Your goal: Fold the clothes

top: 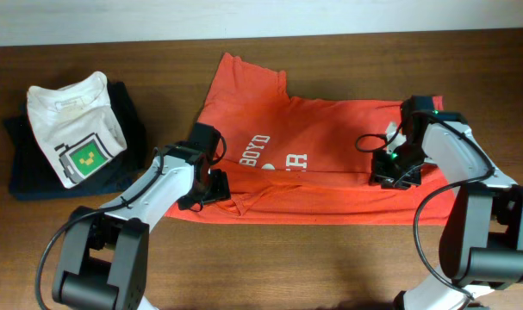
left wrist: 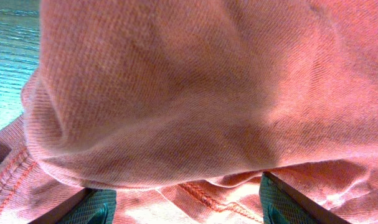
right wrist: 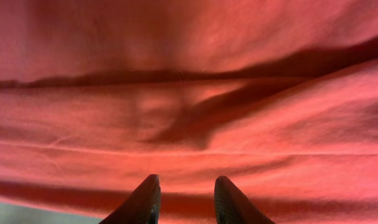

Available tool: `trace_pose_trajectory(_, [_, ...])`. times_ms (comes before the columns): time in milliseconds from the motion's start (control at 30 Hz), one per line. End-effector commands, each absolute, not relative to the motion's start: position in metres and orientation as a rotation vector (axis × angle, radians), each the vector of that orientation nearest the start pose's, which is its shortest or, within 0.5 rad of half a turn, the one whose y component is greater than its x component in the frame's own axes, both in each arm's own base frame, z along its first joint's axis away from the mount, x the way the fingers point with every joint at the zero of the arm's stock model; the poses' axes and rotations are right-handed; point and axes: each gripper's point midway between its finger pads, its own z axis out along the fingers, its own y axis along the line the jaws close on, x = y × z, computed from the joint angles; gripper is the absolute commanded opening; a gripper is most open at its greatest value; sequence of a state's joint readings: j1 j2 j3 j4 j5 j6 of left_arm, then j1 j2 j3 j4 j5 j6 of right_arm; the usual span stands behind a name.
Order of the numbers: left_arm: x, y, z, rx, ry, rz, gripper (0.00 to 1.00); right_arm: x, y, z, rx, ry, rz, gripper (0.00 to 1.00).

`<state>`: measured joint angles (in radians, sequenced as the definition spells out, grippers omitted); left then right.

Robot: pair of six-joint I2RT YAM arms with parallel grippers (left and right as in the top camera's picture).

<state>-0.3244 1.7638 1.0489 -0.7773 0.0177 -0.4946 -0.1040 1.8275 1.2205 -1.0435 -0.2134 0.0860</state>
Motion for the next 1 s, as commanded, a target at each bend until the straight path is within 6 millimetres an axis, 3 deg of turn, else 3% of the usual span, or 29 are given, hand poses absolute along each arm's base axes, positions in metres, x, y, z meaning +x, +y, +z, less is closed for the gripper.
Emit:
trace_pose_trajectory(0, [0.303,-0.101,0.021,-0.276,3.029,-0.077,0.74,0.290,0.021,0.030,0.333,3.248,0.374,0.32])
trace_pose_trajectory(100, [0.303,-0.101,0.021,-0.276,3.028,-0.078,0.74,0.279,0.028,0.020,0.292,3.278,0.352,0.32])
trace_pose_trajectory(267, [0.303,-0.101,0.021,-0.276,3.030,-0.077,0.74,0.289,0.028,0.007,0.266,3.214,0.343,0.32])
trace_pose_trajectory(433, [0.303,-0.101,0.021,-0.276,3.030,-0.077,0.74,0.323,0.018,0.004,0.299,3.080,0.256,0.34])
trace_pose_trajectory(467, [0.303,-0.101,0.021,-0.276,3.030,-0.077,0.74,0.332,0.015,0.004,0.300,3.044,0.235,0.40])
trace_pose_trajectory(567, [0.302,-0.101,0.021,-0.277,3.032,-0.076,0.74,0.365,0.007,0.009,0.286,2.907,0.189,0.40])
trace_pose_trajectory(700, [0.303,-0.101,0.021,-0.276,3.029,-0.077,0.74,0.395,-0.004,0.040,0.305,2.821,0.182,0.40])
trace_pose_trajectory(800, [0.313,-0.104,0.037,-0.188,2.983,-0.102,0.76,0.397,-0.024,0.076,0.349,2.815,0.079,0.40])
trace_pose_trajectory(833, [0.322,-0.107,0.051,-0.130,2.938,-0.121,0.77,0.397,-0.033,0.090,0.366,2.804,0.034,0.40])
trace_pose_trajectory(867, [0.339,-0.113,0.080,-0.003,2.845,-0.149,0.79,0.399,-0.041,0.115,0.385,2.780,0.009,0.41])
trace_pose_trajectory(900, [0.353,-0.116,0.103,0.077,2.770,-0.158,0.80,0.398,-0.044,0.126,0.394,2.771,0.009,0.42])
trace_pose_trajectory(967, [0.375,-0.124,0.139,0.184,2.661,-0.167,0.87,0.395,-0.049,0.152,0.411,2.757,0.006,0.57])
